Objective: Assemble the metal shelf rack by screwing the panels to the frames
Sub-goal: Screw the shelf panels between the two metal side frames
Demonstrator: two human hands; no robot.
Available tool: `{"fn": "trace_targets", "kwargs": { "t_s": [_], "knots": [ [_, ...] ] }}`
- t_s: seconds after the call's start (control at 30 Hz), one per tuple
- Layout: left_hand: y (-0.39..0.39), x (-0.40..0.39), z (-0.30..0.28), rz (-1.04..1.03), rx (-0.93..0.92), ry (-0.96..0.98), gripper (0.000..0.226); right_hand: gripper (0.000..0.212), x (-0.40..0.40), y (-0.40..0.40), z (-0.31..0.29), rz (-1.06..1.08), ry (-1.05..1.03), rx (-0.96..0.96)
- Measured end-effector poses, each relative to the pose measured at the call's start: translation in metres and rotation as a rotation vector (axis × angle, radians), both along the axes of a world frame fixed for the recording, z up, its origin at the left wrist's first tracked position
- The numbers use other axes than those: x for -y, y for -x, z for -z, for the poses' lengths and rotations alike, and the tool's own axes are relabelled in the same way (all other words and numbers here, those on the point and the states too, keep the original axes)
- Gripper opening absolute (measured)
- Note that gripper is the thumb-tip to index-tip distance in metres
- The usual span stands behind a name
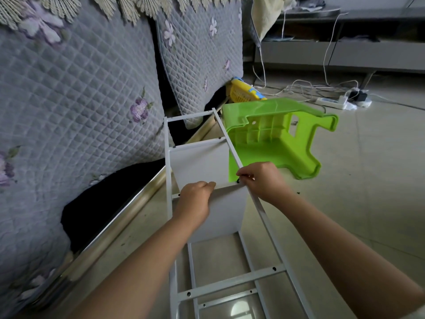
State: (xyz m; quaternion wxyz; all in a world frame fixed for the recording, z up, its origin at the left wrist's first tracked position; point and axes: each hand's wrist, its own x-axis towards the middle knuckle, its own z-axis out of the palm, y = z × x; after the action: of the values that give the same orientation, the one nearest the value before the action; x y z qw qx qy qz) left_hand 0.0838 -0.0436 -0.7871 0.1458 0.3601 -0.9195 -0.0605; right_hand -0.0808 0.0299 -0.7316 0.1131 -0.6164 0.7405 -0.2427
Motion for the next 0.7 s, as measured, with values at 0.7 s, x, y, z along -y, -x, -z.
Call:
{"fn": "trace_targets", "kwargs": {
  "t_s": [0.7],
  "knots": [
    [-0.001,-0.004,-0.004,0.01,-0.149,-0.078,0.04,0.021,0.013,0.001,0.0,-0.132,-0.177,-0.377]
  ]
}}
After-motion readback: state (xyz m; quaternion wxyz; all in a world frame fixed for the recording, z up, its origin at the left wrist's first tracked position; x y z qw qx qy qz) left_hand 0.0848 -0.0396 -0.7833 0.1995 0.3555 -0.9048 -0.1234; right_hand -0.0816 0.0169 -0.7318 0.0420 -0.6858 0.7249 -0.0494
